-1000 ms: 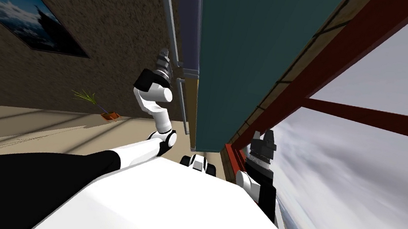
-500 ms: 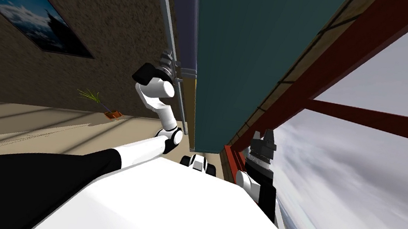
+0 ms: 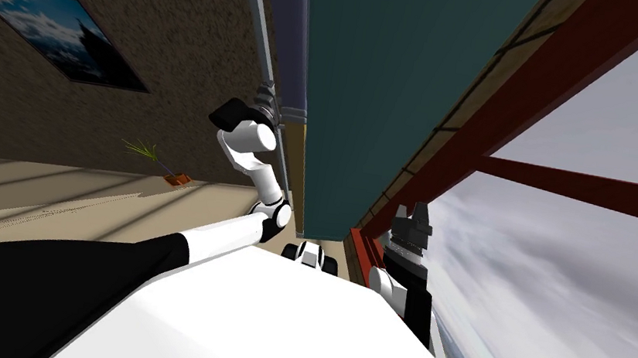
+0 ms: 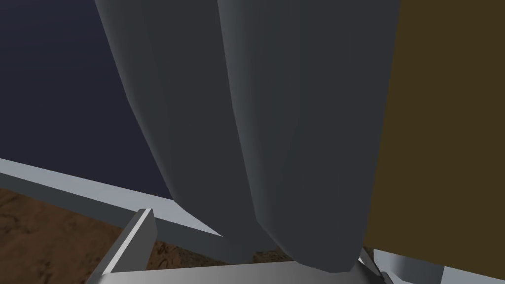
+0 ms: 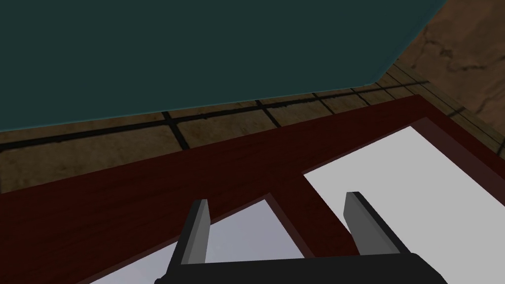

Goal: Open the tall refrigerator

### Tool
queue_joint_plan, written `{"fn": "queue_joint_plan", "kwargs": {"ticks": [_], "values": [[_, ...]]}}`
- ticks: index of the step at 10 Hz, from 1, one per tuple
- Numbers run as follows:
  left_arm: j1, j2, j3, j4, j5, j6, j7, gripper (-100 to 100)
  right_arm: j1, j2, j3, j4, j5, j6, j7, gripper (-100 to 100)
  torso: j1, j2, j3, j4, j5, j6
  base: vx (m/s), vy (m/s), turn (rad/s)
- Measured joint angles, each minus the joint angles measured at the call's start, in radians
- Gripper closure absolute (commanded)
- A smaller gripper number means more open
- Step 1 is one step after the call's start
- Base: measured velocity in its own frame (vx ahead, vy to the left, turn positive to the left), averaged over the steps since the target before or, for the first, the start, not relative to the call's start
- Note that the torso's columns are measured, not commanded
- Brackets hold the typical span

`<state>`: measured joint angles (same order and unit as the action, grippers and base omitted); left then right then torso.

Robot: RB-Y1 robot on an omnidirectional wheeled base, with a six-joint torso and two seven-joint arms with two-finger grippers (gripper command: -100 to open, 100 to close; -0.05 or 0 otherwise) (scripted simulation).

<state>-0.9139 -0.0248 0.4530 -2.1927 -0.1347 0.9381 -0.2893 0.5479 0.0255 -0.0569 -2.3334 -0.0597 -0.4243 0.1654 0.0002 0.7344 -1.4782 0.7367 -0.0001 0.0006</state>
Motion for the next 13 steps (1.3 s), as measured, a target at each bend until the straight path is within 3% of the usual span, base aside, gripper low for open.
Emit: {"fn": "queue_joint_plan", "kwargs": {"ticks": [2,3,5,7,13], "values": [[-0.031,0.004,0.006,-0.011,-0.01,0.04,-0.006,-100,0.0,0.0,0.0,0.0,0.0,0.0,0.0,0,0.0,0.0,-0.002,0.0,-0.001,0.001,0.053,0.02,0.011],[-0.032,0.005,0.007,-0.013,-0.011,0.044,-0.007,100,0.0,0.0,0.0,0.0,0.0,0.0,0.0,0,-0.002,-0.001,-0.002,-0.001,-0.001,0.002,-0.045,0.006,0.007],[-0.005,-0.001,-0.003,-0.008,-0.004,0.004,-0.003,100,0.0,0.0,0.0,0.0,0.0,0.0,0.0,0,0.0,-0.001,-0.001,-0.004,0.002,0.001,-0.064,-0.011,-0.005],[-0.001,0.0,-0.005,0.003,0.006,0.002,0.002,100,0.0,0.0,0.0,0.0,0.0,0.0,0.0,0,0.007,-0.002,-0.004,0.002,0.0,0.002,-0.003,0.167,-0.048],[-0.004,0.016,-0.03,0.033,0.079,0.017,0.026,100,0.0,0.0,0.0,0.0,0.0,0.0,0.0,0,-0.006,-0.012,-0.014,0.002,-0.007,0.005,0.009,0.283,-0.057]]}}
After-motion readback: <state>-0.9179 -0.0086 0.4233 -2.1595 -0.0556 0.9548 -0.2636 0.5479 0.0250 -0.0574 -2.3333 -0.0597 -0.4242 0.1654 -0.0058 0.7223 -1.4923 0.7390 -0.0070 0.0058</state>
